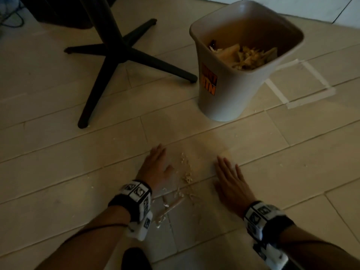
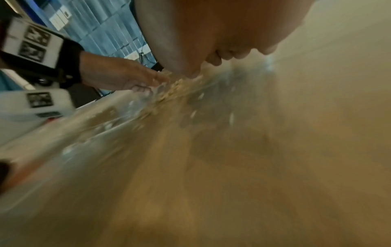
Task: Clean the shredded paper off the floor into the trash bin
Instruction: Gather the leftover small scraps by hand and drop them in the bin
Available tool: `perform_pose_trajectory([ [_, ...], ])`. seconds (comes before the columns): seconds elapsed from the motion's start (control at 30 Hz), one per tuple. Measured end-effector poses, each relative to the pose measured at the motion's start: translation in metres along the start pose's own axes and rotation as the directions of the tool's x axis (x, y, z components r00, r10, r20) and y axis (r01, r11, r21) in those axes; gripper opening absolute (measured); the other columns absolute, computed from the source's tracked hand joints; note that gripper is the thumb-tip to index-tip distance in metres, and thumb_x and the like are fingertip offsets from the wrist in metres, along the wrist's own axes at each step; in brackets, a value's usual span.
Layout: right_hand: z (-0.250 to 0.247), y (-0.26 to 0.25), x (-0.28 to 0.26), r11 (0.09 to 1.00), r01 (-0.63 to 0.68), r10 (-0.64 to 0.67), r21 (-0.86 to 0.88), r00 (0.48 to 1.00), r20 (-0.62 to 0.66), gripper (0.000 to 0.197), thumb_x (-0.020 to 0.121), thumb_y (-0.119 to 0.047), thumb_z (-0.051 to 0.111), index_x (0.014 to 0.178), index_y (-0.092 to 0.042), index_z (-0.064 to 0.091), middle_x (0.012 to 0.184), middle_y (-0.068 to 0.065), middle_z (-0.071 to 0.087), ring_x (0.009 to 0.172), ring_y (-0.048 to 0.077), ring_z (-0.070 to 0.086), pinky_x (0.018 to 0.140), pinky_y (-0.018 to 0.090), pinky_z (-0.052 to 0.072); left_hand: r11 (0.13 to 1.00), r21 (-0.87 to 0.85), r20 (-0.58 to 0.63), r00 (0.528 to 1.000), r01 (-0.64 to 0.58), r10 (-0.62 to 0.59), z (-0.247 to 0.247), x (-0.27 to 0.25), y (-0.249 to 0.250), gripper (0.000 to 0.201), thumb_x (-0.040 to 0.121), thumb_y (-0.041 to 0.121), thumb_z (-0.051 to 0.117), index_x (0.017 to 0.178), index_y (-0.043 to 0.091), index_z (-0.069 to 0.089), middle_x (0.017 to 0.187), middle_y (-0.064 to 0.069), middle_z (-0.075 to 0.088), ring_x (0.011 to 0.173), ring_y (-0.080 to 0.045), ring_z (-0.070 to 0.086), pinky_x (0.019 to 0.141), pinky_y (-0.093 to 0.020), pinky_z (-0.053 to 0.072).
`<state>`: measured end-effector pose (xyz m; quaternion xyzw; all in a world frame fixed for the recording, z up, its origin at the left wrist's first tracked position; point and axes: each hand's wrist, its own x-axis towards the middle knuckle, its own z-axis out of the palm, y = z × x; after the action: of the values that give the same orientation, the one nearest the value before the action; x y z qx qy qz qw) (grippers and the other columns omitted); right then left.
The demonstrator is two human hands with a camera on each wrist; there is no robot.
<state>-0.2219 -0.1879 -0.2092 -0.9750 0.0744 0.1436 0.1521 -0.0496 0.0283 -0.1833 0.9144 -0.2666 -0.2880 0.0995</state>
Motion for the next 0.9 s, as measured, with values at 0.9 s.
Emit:
perform_pose_trajectory([
  [0.9, 0.021, -0.029, -0.002, 0.938, 0.344, -0.341, -0.030, 0.936, 0.084, 0.057, 0.102, -0.033, 0.017, 0.151, -0.008, 0.033, 0.158, 0.011, 0.033, 0.144, 0.032, 0.030, 0.113, 0.053, 0.015, 0.973, 0.162, 0.040, 0.987, -0.162, 0.158, 0.068, -0.060, 0.029, 0.069, 0.091, 0.045, 0.035, 0.144, 0.003, 0.038, 0.154, -0.020, 0.031, 0.140, -0.039, 0.033, 0.109, -0.057, 0.034],
])
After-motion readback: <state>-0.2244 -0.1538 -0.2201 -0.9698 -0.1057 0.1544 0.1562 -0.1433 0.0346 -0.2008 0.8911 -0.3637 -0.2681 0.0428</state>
